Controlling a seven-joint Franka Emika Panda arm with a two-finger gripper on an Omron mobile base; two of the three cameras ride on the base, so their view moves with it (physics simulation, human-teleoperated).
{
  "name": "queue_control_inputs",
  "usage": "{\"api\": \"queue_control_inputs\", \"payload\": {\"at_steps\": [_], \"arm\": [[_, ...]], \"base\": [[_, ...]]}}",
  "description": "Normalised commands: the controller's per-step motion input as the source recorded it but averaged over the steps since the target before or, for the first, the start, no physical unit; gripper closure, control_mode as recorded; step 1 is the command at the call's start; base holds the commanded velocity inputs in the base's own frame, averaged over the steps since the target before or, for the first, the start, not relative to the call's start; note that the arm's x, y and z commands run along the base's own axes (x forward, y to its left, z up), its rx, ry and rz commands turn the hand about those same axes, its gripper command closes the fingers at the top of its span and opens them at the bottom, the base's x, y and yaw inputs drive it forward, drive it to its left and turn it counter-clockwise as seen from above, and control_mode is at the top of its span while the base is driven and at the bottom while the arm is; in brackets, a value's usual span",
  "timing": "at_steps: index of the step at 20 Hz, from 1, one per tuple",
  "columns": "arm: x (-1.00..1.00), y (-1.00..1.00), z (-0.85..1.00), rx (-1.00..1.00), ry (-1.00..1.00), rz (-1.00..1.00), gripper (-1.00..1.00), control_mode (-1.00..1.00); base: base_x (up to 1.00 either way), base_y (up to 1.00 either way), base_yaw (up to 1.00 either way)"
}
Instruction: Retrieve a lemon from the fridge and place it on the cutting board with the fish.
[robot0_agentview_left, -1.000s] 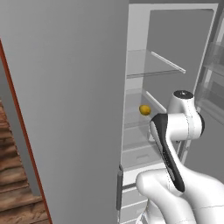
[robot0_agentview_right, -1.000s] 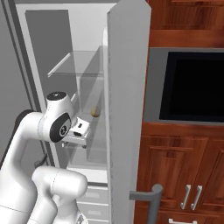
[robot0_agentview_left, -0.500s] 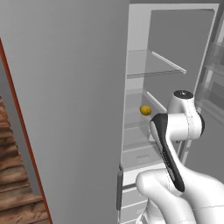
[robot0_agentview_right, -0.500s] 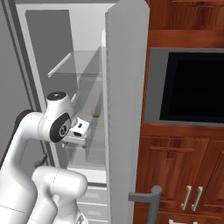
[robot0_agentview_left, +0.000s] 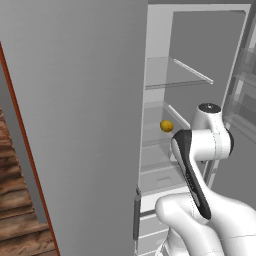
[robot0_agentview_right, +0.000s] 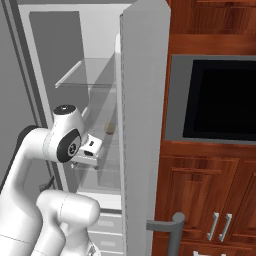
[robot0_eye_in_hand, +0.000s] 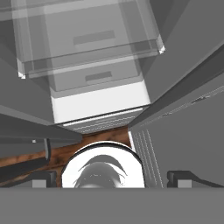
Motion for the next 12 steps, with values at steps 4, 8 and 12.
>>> {"api": "queue_control_inputs", "payload": {"at_steps": [4, 8, 12], "arm": [[0.10, 0.00, 0.00, 0.00, -0.04, 0.07, -1.00, -1.00], [0.06, 0.00, 0.02, 0.00, -0.23, 0.21, -1.00, -1.00], [0.12, -0.08, 0.21, -0.02, -0.16, 0.11, -1.00, -1.00]], "base": [[0.00, 0.00, 0.00], [0.00, 0.00, 0.00], [0.00, 0.00, 0.00]]}}
